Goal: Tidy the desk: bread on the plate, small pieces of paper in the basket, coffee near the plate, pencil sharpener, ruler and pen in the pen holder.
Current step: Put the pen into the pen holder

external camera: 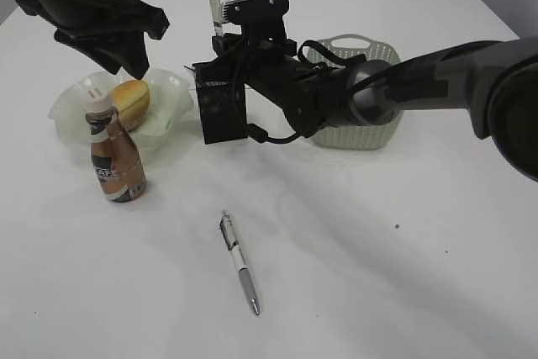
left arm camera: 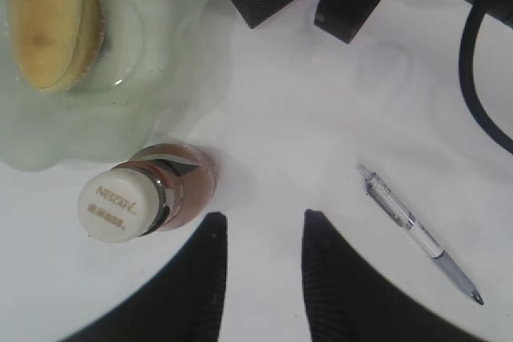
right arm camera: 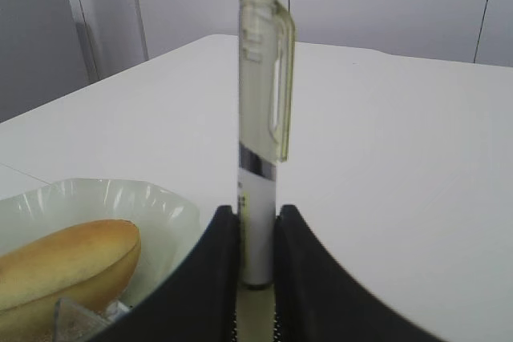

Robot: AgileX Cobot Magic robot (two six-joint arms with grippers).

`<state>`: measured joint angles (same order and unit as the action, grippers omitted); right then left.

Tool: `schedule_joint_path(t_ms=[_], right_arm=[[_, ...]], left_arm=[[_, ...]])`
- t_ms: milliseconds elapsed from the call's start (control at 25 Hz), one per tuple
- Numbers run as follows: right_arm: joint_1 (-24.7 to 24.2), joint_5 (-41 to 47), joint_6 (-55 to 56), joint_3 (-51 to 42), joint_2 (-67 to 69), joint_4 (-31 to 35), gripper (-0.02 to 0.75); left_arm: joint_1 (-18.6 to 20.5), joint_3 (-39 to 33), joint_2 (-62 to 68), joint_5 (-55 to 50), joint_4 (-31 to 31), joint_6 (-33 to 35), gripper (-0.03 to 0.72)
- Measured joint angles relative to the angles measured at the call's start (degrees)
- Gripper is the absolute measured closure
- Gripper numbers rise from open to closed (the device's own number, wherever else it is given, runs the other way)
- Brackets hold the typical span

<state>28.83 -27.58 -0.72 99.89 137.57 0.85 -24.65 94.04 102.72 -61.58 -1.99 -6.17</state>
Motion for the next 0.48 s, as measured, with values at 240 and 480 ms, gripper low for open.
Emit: schedule_joint_path(t_ms=[240,480], right_arm=[[0.00,0.00,0.04,0.00,0.00,0.00,0.649],[0.00,0.00,0.04,0.43,0.00,-0.12,0.633]], left_arm=[[0.00,0.00,0.00,0.00,0.00,0.00,0.452],[0.00,0.00,0.00,0.00,0.00,0.00,0.452]])
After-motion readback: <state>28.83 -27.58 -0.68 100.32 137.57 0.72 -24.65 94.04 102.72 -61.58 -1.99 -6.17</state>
